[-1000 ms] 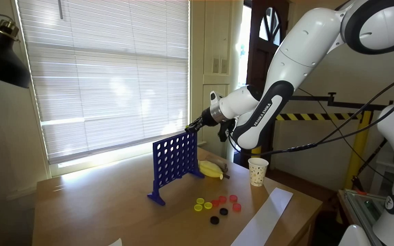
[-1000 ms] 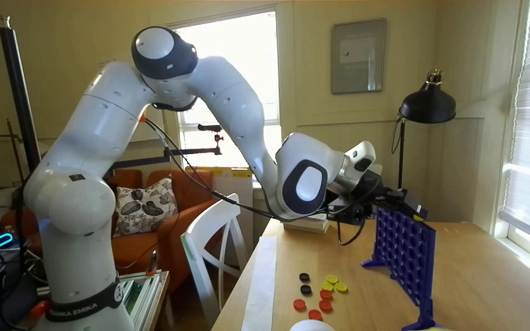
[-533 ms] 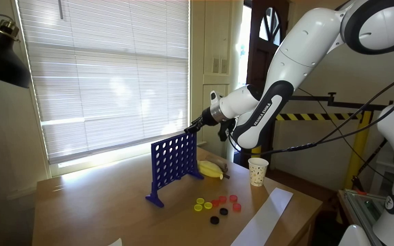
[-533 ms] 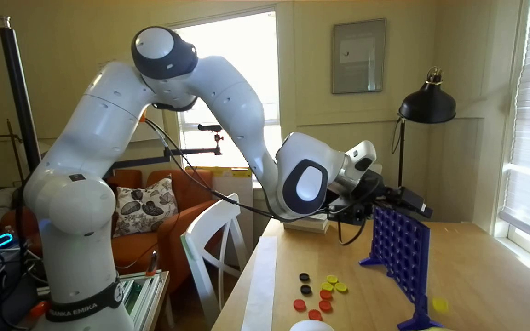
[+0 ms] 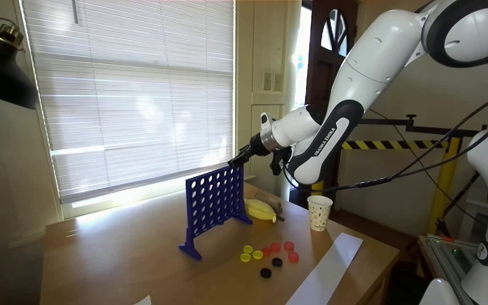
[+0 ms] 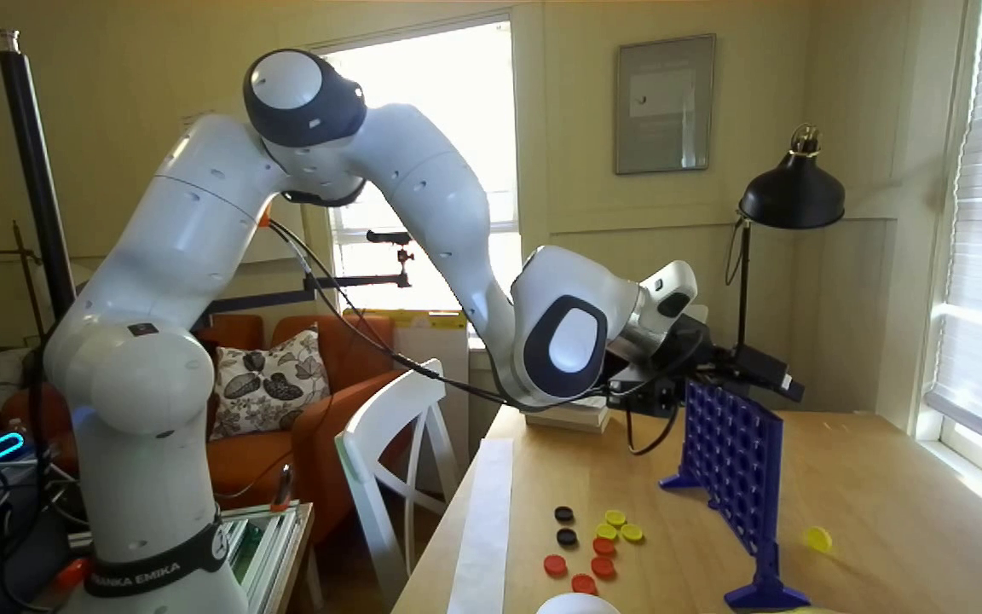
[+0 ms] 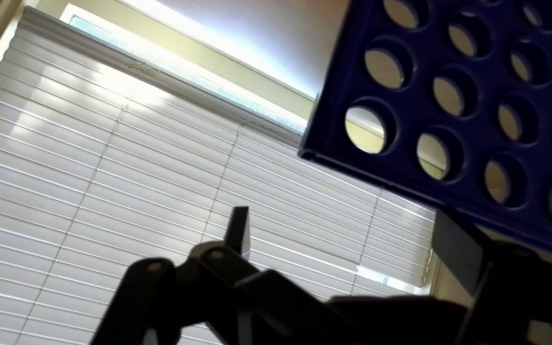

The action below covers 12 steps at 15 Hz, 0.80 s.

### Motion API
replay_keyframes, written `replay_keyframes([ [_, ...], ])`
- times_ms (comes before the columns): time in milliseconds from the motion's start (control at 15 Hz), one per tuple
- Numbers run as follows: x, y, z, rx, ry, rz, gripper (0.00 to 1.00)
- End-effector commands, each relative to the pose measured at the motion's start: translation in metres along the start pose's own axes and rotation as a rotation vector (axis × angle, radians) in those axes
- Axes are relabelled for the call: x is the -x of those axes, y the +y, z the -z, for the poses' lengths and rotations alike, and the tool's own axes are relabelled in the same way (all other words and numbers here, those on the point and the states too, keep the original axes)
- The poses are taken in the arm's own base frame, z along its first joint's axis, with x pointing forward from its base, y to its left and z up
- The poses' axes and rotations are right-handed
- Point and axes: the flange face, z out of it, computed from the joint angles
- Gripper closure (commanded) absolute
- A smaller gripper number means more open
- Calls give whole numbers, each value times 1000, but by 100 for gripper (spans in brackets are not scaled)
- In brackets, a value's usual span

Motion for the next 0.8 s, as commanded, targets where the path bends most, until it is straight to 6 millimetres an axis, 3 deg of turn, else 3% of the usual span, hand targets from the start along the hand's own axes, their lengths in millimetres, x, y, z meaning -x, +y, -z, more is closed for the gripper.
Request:
replay_keyframes([
  [0, -2, 3, 7, 14, 24, -19, 0],
  [400, -23, 32, 28, 48, 47, -113, 0],
  [733, -40, 40, 56, -52, -22, -185, 0],
])
